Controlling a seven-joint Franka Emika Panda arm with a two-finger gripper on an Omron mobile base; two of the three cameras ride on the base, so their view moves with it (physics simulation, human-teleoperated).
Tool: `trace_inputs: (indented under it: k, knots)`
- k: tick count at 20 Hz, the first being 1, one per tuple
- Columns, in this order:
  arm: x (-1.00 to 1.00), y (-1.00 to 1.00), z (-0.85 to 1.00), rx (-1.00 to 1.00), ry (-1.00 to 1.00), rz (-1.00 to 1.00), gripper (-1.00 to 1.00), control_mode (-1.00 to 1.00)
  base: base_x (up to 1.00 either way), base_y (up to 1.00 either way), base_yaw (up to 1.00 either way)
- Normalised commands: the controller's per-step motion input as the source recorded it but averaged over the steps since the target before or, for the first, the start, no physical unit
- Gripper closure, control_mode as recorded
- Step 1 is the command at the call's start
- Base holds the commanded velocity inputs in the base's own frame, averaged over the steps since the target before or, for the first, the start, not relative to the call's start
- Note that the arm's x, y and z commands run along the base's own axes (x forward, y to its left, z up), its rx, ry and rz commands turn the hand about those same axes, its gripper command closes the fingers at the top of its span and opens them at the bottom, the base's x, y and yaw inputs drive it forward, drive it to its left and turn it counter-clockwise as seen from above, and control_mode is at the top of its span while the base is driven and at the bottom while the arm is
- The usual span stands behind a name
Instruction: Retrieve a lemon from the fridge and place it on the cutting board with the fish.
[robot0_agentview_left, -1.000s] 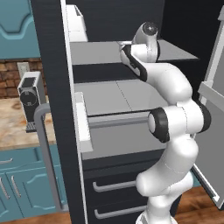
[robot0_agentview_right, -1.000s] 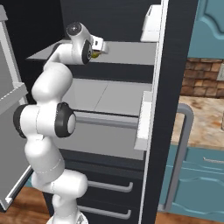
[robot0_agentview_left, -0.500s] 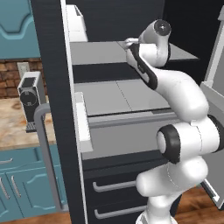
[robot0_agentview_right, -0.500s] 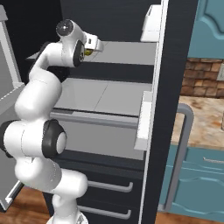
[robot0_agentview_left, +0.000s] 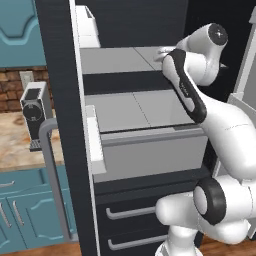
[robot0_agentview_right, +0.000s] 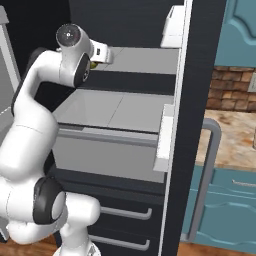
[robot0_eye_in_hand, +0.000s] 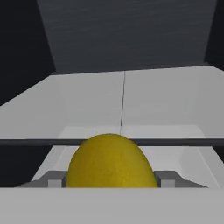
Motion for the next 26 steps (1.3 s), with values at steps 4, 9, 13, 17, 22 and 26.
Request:
trace_inputs:
  k: [4, 9, 13, 17, 22, 26]
  knots:
    - [-1.0, -0.08, -0.11, -0.05, 0.06, 0.0, 1.0, -1.0, 0.0, 0.0, 0.0]
    - [-0.96, -0.14, -0.03, -0.01, 0.22, -0.05, 1.0, -1.0, 0.0, 0.0, 0.0]
    - [-0.52, 0.04, 0.0, -0.07, 0.36, -0.12, 1.0, -1.0, 0.0, 0.0, 0.0]
    - [-0.4, 0.08, -0.01, -0.2, 0.32, -0.22, 1.0, -1.0, 0.0, 0.0, 0.0]
    - [-0.7, -0.19, -0.24, -0.06, 0.15, -0.14, 1.0, -1.0, 0.0, 0.0, 0.0]
    - [-1.0, -0.11, -0.53, 0.0, 0.0, -0.04, 1.0, -1.0, 0.0, 0.0, 0.0]
